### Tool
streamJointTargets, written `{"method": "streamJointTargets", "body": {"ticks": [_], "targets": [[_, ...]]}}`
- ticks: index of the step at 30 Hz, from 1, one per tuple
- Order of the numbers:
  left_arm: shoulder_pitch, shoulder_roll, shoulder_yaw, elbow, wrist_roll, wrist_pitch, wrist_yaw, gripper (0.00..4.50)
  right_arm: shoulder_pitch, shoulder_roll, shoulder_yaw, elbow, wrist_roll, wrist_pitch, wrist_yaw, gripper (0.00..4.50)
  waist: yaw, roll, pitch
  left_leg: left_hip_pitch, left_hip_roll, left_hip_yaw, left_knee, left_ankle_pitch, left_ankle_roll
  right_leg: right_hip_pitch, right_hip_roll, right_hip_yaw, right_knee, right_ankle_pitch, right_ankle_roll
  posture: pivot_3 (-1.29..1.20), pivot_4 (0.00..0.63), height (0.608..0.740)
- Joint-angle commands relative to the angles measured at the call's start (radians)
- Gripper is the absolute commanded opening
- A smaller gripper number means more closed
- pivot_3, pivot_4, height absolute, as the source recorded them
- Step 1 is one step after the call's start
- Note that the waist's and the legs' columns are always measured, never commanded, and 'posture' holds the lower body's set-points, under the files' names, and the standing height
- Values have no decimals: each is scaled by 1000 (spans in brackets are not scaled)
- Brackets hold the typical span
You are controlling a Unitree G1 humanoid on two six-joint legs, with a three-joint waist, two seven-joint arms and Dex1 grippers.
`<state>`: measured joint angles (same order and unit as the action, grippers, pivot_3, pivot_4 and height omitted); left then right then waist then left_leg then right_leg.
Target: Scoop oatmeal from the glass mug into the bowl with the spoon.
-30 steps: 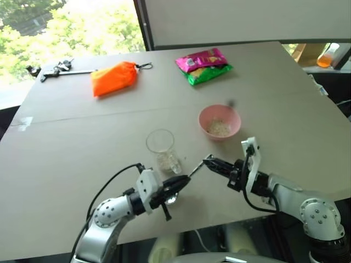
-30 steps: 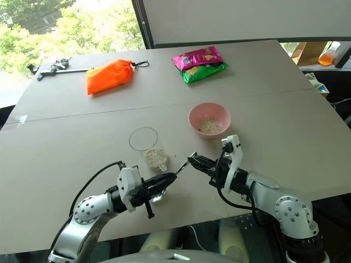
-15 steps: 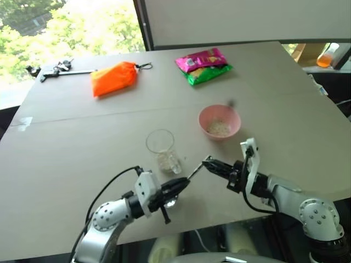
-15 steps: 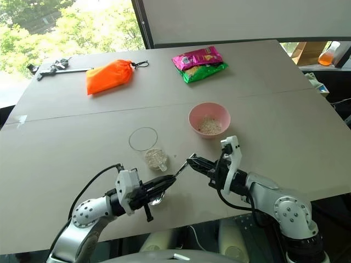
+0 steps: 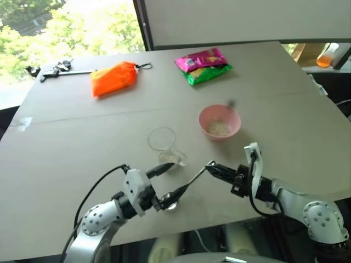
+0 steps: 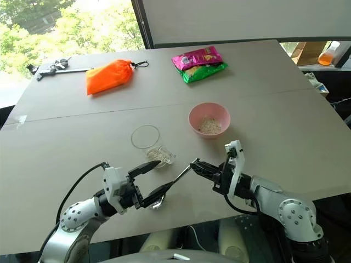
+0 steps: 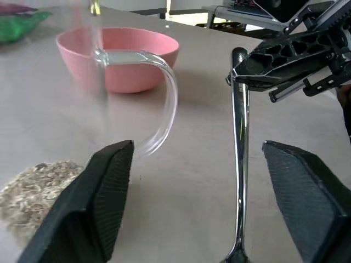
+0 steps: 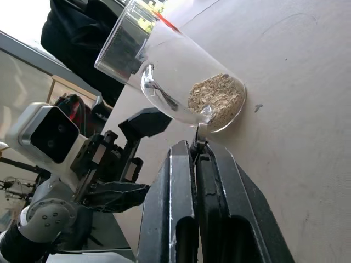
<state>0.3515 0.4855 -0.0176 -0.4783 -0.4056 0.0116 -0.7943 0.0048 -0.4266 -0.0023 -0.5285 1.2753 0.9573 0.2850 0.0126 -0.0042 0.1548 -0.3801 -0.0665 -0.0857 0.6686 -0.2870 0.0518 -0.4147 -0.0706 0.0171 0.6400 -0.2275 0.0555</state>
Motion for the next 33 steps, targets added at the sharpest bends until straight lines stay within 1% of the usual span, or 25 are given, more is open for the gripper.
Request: {"method": "streamJointTargets", "body": {"ticks": [1,5,10,14,20,23,27,33], "targets": [[5,-9,13,-54,-6,-11,25,4449,5,-32,-45,10,21,-3,37,0,1,0,0,0,0,0,0,0,0,0,0,0,0,0,0,0,150,740],[-13,-23,-17,-58,21,-16,40,4449,-10,-45,-51,24,22,-3,39,0,0,0,0,0,0,0,0,0,0,0,0,-1,0,0,0,0,150,740],[-82,-51,-73,-39,59,21,78,4449,-25,-48,-60,23,37,1,25,0,1,0,0,0,0,0,0,0,0,0,0,-1,0,0,0,0,150,740],[-128,-70,-120,-21,90,60,106,4449,-8,-78,-91,12,72,6,26,0,1,0,0,0,0,0,0,0,0,0,0,-1,0,0,0,0,150,740],[-161,-87,-169,-11,98,111,126,4449,29,-124,-137,1,107,0,17,0,1,0,0,0,0,1,0,0,0,0,0,-1,0,0,0,0,150,740],[-160,-82,-161,-9,96,114,125,4449,45,-131,-148,-8,119,-7,6,0,1,0,0,0,0,1,0,0,0,0,0,-1,0,0,0,0,150,740],[-144,-58,-110,26,102,89,122,4449,59,-131,-154,-16,127,-17,-4,0,1,0,0,0,0,1,0,0,0,0,0,-1,0,0,0,0,150,740],[-159,-59,-52,108,118,47,140,4449,51,-136,-154,6,111,-23,14,0,1,0,0,0,0,1,0,0,0,0,0,-1,0,0,0,0,150,740]]}}
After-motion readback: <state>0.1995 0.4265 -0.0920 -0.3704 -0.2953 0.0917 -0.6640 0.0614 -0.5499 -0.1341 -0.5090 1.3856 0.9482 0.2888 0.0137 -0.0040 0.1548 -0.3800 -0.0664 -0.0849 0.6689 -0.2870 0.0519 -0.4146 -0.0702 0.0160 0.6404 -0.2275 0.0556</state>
